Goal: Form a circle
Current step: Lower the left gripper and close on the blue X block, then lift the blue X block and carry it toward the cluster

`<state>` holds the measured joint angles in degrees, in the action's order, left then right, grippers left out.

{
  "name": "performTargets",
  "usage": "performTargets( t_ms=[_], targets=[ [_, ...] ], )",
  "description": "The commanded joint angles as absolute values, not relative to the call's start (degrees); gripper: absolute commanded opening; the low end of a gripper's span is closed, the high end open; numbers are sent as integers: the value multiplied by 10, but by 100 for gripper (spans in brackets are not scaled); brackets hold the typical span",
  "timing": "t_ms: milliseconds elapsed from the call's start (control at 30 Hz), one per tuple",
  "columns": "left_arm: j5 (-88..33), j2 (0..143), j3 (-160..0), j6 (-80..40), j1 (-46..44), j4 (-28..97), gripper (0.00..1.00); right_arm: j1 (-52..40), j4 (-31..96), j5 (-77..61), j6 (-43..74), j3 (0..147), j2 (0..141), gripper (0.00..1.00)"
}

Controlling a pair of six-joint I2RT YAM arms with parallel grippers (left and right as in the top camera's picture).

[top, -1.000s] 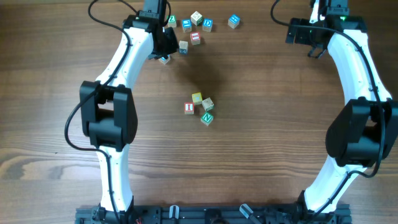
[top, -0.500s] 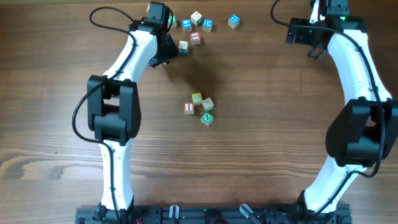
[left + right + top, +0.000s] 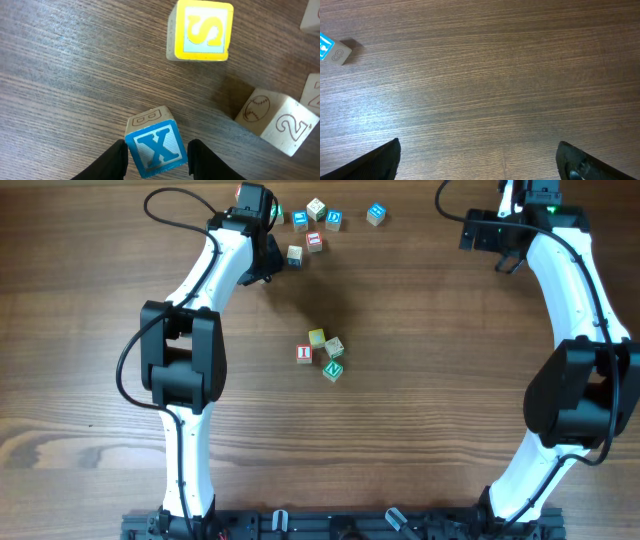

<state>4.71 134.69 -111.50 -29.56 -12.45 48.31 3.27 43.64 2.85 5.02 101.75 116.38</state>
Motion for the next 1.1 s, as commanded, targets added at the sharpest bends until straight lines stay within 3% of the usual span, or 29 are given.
performTargets(
  t_ms=[0, 233, 433, 667, 1067],
  targets=[
    [59, 1359, -1117, -242, -125, 484, 41, 33, 435, 34, 45, 1016, 1172, 100],
    [59, 1359, -1117, -238, -125, 491, 39, 33, 435, 34, 45, 1016, 1172, 100],
    [79, 1359, -1117, -166, -125, 514, 45, 33, 435, 34, 45, 1016, 1172, 100],
    [103, 1359, -1117, -172, -123, 490, 47, 33, 435, 34, 45, 1016, 1172, 100],
    [99, 1359, -1117, -171, -123, 480, 39, 33, 435, 34, 45, 1016, 1172, 100]
  ],
)
